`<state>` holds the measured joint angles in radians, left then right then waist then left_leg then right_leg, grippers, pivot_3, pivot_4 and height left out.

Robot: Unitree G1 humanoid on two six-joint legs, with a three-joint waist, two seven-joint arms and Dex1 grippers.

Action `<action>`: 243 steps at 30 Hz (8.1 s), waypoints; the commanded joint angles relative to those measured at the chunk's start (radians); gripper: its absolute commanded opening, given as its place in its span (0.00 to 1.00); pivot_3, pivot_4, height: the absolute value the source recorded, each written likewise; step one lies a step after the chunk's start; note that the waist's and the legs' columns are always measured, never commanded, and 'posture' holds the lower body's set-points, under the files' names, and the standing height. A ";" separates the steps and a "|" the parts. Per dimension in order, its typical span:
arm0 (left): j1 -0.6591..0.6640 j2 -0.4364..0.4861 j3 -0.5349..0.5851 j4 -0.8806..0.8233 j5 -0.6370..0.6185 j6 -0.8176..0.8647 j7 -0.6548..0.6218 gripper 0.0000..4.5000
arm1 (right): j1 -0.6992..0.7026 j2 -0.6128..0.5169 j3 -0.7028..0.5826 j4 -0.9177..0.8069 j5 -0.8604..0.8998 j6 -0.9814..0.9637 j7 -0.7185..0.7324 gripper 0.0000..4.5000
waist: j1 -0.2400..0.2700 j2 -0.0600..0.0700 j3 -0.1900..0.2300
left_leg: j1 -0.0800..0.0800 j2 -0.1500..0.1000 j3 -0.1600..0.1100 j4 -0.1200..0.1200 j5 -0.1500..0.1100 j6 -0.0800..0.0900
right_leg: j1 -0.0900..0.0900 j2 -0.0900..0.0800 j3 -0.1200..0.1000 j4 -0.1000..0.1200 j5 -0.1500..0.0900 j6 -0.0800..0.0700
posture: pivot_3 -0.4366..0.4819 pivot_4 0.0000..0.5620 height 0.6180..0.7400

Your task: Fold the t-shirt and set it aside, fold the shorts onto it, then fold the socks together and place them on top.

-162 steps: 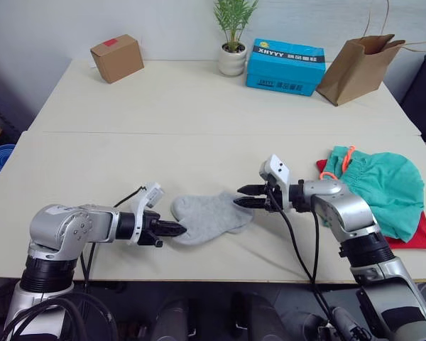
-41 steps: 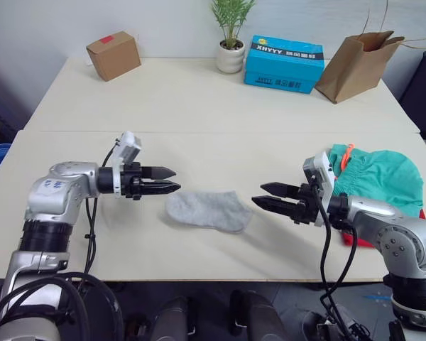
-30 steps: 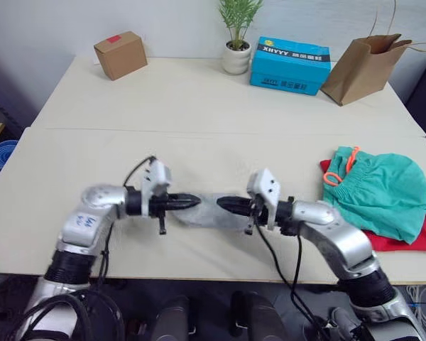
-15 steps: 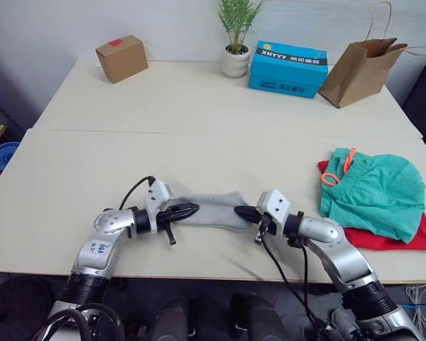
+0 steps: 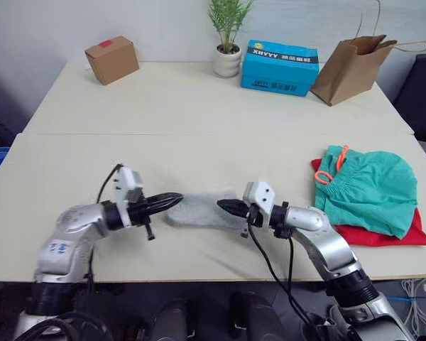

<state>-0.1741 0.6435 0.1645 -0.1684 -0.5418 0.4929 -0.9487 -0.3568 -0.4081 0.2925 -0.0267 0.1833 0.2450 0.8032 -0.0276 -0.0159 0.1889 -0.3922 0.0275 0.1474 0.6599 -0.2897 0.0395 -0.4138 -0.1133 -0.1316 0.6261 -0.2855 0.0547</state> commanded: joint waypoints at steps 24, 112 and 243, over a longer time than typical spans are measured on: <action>-0.428 0.026 -0.065 0.140 -0.232 1.103 0.386 0.91 | -0.067 0.022 0.028 0.090 -0.080 -0.032 0.076 0.00 | 0.000 -0.002 -0.001 | 0.003 0.000 0.000 -0.003 -0.001 -0.011 | 0.001 0.003 0.002 0.001 -0.001 0.000 | 0.48 0.27 1.00; -0.585 -0.250 -0.388 0.255 -0.024 0.331 -0.055 0.99 | 0.461 -0.159 -0.487 -0.432 0.219 0.342 -0.104 0.00 | 0.040 -0.003 -0.001 | 0.001 0.000 0.000 -0.008 0.003 -0.005 | -0.001 0.002 0.002 -0.004 -0.001 -0.001 | 0.48 0.27 1.00; -0.389 -0.253 -0.137 0.087 -0.073 -0.076 -0.141 1.00 | 0.117 -0.625 -0.968 0.515 1.349 0.942 -0.821 0.25 | 0.041 0.002 0.001 | -0.005 0.000 0.002 -0.010 0.006 0.002 | -0.002 0.005 0.001 -0.013 0.003 0.004 | 0.48 0.27 1.00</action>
<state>-0.5656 0.3836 0.0228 -0.0644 -0.6066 0.4349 -1.0835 -0.2392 -0.9998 -0.6370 0.4995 1.5434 1.1594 -0.0483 0.0134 -0.0141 0.1899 -0.3976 0.0271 0.1490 0.6505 -0.2837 0.0415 -0.4158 -0.1084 -0.1307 0.6128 -0.2821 0.0586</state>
